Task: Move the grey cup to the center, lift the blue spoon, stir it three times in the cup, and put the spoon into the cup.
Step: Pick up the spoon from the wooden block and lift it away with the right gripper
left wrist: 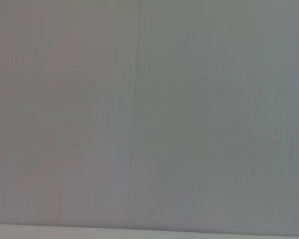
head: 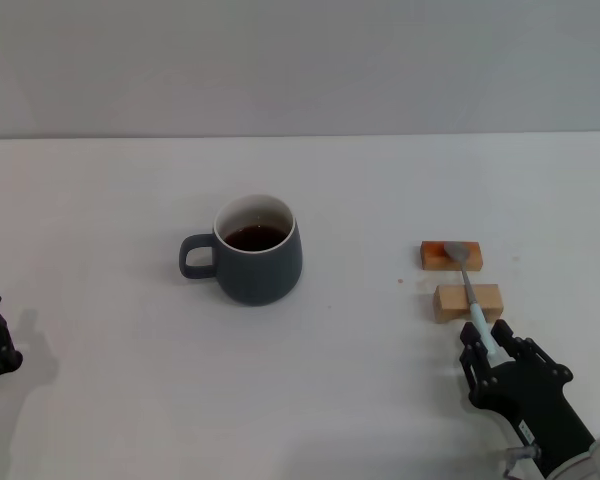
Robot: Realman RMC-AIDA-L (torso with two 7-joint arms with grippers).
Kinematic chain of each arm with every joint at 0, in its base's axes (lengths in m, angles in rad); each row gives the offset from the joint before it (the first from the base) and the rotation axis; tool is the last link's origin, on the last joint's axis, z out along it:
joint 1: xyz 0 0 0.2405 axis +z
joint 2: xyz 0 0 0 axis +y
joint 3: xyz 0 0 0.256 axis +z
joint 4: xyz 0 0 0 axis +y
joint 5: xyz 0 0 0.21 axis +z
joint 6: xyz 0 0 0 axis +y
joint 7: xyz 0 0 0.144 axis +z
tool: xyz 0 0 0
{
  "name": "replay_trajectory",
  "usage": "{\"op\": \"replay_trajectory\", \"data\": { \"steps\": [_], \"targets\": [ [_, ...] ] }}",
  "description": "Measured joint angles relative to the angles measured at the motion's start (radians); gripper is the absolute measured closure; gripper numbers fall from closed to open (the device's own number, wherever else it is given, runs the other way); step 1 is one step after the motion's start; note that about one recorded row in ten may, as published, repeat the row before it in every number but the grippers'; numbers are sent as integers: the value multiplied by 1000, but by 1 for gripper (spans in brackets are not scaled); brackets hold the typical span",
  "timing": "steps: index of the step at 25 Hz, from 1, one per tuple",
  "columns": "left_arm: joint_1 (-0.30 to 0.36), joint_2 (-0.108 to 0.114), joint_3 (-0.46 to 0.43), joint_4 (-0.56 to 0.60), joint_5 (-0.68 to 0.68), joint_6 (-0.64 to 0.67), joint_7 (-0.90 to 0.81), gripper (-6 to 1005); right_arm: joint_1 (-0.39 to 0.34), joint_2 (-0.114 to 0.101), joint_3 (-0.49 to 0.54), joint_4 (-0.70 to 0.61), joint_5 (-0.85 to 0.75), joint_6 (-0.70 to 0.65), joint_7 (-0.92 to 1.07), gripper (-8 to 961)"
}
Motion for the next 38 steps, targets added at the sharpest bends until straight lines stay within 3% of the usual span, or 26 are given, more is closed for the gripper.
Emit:
{"op": "replay_trajectory", "data": {
  "steps": [28,38],
  "targets": [
    [3,0,0,0,1,2,0,1000,12,-2,-4,1,0,19,22,676],
    [12,0,-1,0,-1,6,-1,1001,2,-3,5,17,7,11,23,791]
  ]
}}
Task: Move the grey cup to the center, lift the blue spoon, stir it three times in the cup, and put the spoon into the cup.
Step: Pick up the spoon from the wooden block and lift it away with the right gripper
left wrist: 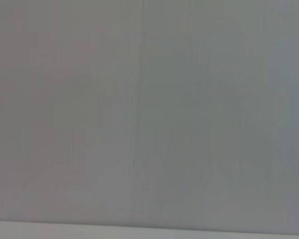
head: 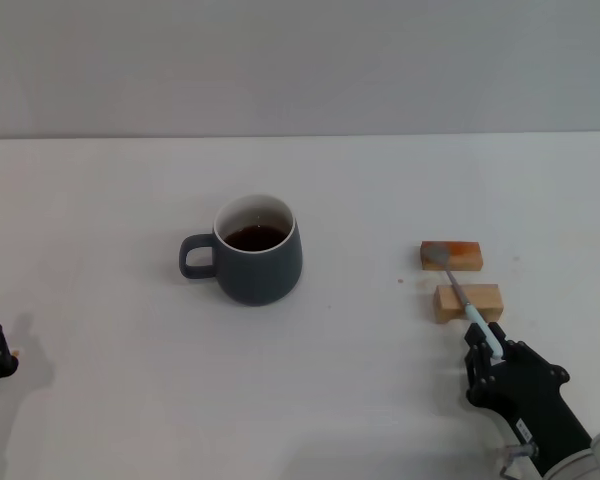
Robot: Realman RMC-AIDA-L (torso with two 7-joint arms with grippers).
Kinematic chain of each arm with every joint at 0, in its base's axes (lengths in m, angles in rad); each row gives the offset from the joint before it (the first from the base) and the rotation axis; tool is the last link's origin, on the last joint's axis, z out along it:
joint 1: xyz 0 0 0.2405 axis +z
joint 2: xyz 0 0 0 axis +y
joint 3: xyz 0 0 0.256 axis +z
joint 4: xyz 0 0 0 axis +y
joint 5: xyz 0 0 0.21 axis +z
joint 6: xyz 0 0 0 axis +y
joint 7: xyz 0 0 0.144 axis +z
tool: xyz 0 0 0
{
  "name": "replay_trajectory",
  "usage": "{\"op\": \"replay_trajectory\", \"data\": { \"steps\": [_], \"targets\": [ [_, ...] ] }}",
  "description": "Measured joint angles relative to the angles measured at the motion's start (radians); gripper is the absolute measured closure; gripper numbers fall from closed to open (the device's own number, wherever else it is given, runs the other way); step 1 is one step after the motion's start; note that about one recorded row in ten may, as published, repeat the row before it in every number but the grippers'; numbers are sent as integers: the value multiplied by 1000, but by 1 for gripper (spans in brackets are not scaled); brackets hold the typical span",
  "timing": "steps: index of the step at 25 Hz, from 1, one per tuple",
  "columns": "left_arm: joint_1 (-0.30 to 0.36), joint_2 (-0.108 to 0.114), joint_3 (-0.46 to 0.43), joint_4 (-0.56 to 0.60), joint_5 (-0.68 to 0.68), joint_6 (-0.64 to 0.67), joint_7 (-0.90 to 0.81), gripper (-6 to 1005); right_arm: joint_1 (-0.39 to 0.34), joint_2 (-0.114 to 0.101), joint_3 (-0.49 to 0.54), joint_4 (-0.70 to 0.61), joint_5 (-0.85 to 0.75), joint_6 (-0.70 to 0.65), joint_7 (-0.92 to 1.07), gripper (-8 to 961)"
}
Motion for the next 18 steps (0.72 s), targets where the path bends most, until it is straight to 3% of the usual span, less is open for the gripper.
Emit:
{"op": "replay_trajectory", "data": {
  "steps": [7,13,15,18],
  "targets": [
    [7,0,0,0,0,12,0,1001,-3,-8,-7,44,-11,-41,-10,791],
    [14,1,0,4,0,33,-1,1001,4,-38,3,173,-30,-61,-134,791],
    [17,1,0,7,0,41,-1,1001,17,-61,20,235,-28,-36,-186,791],
    [17,1,0,11,0,46,-1,1000,33,-120,104,392,-24,98,-278,792]
  ]
}}
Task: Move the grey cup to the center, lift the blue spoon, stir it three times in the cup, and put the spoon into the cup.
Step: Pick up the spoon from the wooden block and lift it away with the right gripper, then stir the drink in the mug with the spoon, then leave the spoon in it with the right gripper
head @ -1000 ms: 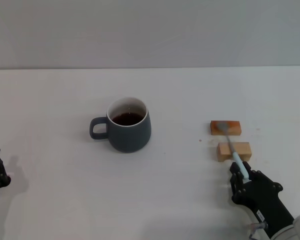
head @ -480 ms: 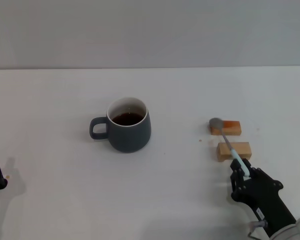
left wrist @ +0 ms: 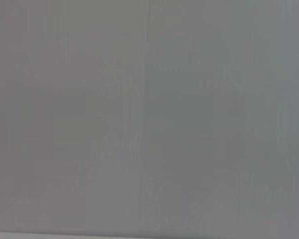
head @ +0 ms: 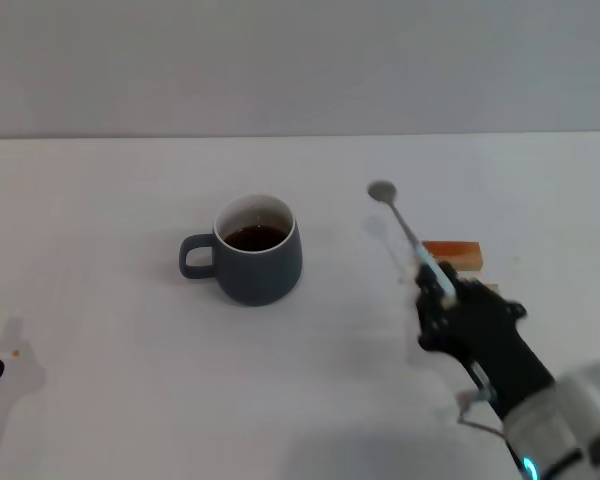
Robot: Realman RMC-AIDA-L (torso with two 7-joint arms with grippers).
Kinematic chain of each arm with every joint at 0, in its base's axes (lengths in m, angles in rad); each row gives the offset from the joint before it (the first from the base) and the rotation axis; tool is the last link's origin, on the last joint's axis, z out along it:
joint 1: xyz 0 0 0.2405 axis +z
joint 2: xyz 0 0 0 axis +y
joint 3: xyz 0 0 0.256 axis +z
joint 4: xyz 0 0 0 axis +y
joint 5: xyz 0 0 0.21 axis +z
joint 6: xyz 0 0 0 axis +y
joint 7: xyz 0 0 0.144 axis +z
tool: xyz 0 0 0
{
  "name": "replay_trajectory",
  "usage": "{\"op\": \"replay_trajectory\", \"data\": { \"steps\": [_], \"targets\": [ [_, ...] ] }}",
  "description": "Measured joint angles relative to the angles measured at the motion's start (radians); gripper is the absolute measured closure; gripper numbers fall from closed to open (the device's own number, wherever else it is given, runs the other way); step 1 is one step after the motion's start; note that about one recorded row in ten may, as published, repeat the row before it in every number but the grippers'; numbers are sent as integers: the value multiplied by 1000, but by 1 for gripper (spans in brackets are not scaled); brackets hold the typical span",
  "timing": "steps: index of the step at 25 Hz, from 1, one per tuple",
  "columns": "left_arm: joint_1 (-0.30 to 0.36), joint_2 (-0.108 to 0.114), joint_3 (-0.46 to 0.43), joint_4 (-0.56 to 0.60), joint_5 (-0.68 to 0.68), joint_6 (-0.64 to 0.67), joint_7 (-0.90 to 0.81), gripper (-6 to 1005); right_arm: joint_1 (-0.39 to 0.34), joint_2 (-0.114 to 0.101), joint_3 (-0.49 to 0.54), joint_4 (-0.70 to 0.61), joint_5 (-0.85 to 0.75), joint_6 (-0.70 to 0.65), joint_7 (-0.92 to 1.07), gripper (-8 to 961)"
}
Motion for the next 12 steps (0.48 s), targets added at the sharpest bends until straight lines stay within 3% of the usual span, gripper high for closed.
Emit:
{"op": "replay_trajectory", "data": {
  "steps": [1,2,5,6,8,10,11,12],
  "targets": [
    [0,0,0,1,0,0,0,1000,-13,-28,74,116,2,90,-137,792],
    [0,0,0,1,0,0,0,1000,-46,-39,154,224,4,175,-292,792],
    [0,0,0,3,0,0,0,1000,-67,-43,200,279,8,231,-376,792],
    [0,0,0,4,0,0,0,1000,-112,-36,308,368,26,380,-497,792],
    [0,0,0,8,0,0,0,1000,-134,-29,367,406,39,458,-548,792],
    [0,0,0,10,0,0,0,1000,-173,-5,476,462,79,614,-636,792],
    [0,0,0,12,0,0,0,1000,-203,19,559,493,118,749,-695,792],
    [0,0,0,12,0,0,0,1000,-203,19,559,493,118,749,-695,792]
  ]
}}
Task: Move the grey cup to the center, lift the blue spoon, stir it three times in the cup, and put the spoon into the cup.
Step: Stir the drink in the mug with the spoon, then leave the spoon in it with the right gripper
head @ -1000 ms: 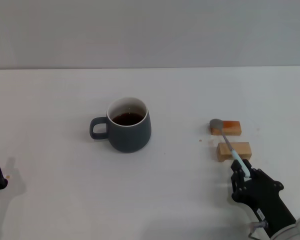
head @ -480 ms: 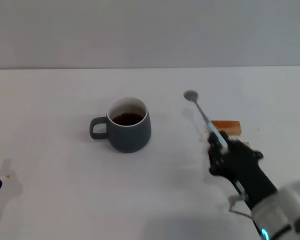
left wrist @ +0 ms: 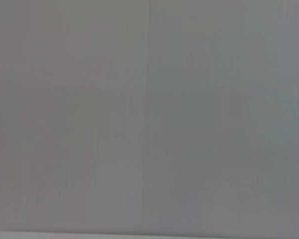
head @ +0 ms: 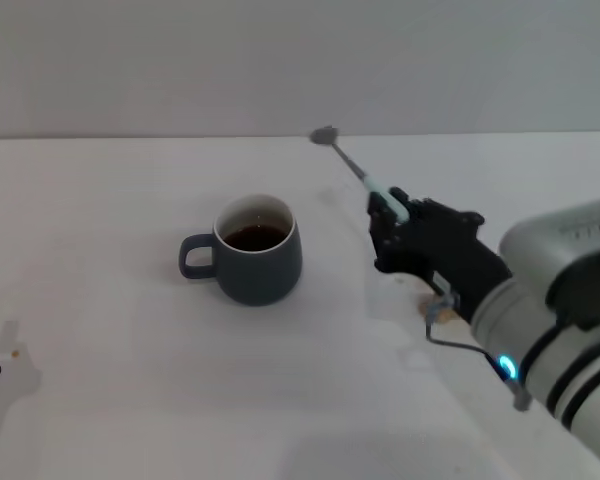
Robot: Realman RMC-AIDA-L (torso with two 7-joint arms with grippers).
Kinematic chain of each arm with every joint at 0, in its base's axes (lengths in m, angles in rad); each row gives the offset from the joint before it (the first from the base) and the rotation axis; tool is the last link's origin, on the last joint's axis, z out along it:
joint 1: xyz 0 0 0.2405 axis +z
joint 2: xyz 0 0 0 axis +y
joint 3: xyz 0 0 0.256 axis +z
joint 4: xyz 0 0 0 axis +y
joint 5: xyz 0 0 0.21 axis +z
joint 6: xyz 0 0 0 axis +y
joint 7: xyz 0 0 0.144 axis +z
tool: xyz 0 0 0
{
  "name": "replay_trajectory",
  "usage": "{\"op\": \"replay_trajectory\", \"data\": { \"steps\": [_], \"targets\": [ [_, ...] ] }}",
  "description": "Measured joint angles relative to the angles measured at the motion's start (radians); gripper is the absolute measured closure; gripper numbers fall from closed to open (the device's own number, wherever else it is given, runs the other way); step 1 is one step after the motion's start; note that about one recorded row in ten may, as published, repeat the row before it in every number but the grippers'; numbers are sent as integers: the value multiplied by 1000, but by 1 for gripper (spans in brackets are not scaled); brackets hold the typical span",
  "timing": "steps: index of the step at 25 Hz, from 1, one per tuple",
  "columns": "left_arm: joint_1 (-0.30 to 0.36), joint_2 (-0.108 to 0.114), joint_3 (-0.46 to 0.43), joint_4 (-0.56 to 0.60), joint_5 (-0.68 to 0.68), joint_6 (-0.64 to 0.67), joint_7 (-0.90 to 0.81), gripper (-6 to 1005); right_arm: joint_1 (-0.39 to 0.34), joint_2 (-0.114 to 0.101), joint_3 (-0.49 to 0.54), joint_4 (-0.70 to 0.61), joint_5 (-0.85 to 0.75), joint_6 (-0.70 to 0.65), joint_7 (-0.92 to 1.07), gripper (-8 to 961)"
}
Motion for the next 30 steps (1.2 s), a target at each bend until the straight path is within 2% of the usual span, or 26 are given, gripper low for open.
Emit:
{"op": "replay_trajectory", "data": {
  "steps": [2,5,9,12,13,15,18,19,20,22,23,24,25,28,29,30],
  "targets": [
    [0,0,0,2,0,0,0,1000,-20,23,72,19,14,116,-28,792],
    [2,0,0,3,0,0,0,1000,-22,37,114,28,4,189,-33,791],
    [3,0,0,4,0,0,0,1000,-23,47,117,27,-41,178,-35,792],
    [3,0,0,4,0,-1,0,1001,-45,79,120,8,-135,121,-37,792],
    [3,0,0,4,0,-2,0,1001,-50,93,109,-13,-188,63,-38,792],
    [3,0,0,4,0,-3,0,1001,-44,94,98,-26,-200,21,-38,792],
    [0,-1,1,4,0,-9,0,1001,-2,92,28,-87,-236,-162,-39,791],
    [0,-1,1,4,0,-9,0,1001,44,92,-37,-156,-285,-324,-27,791],
    [-1,-2,2,4,0,-9,0,1001,44,92,-37,-156,-285,-324,-27,791],
    [-1,-2,2,4,0,-9,0,1000,104,93,-97,-238,-327,-468,32,791],
    [-7,-3,5,4,0,-12,0,1000,141,91,-127,-284,-346,-530,90,791],
    [-7,-3,5,4,0,-12,0,1000,212,89,-187,-400,-418,-662,248,791],
    [-9,-3,6,4,0,-13,0,1000,212,89,-187,-400,-418,-662,248,791],
    [-14,-5,8,-1,0,-21,0,1000,288,100,-256,-626,-581,-905,557,792],
    [-15,-4,8,-4,0,-24,0,1000,328,105,-294,-741,-617,-1030,708,792],
    [-15,-4,8,-4,0,-24,0,1000,328,105,-294,-741,-617,-1030,708,792]
  ]
}}
